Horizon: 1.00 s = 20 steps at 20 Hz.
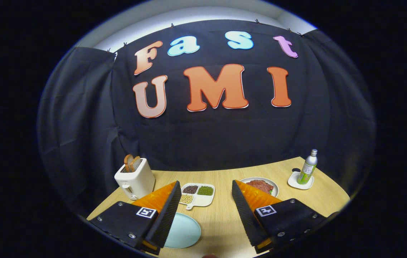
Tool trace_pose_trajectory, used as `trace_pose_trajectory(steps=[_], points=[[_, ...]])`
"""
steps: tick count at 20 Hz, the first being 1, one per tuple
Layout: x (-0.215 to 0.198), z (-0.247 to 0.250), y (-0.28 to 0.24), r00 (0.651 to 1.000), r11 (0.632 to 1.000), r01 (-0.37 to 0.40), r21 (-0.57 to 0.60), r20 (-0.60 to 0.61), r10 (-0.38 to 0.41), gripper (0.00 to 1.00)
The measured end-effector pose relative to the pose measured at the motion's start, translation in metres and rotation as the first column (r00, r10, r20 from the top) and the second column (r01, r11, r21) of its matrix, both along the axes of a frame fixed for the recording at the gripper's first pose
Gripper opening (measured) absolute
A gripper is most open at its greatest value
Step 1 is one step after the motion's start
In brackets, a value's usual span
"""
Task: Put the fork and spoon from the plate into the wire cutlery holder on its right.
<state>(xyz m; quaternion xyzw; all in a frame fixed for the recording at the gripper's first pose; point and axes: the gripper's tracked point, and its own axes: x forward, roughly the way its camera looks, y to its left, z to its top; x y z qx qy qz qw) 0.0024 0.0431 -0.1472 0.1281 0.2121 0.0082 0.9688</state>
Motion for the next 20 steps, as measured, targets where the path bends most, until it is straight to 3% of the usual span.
trace_pose_trajectory(steps=[5, 9, 16, 20], points=[[0.001, -0.027, 0.076, 0.985, 0.999, -0.05, 0.013, -0.163, 0.052, 0.88], [-0.001, -0.061, 0.124, 0.936, 0.994, -0.085, 0.069, -0.336, 0.103, 0.88], [-0.034, -0.134, 0.179, 0.741, 0.98, -0.143, 0.136, -0.642, 0.197, 0.88], [-0.045, -0.173, 0.206, 0.598, 0.971, -0.173, 0.162, -0.767, 0.235, 0.85]])
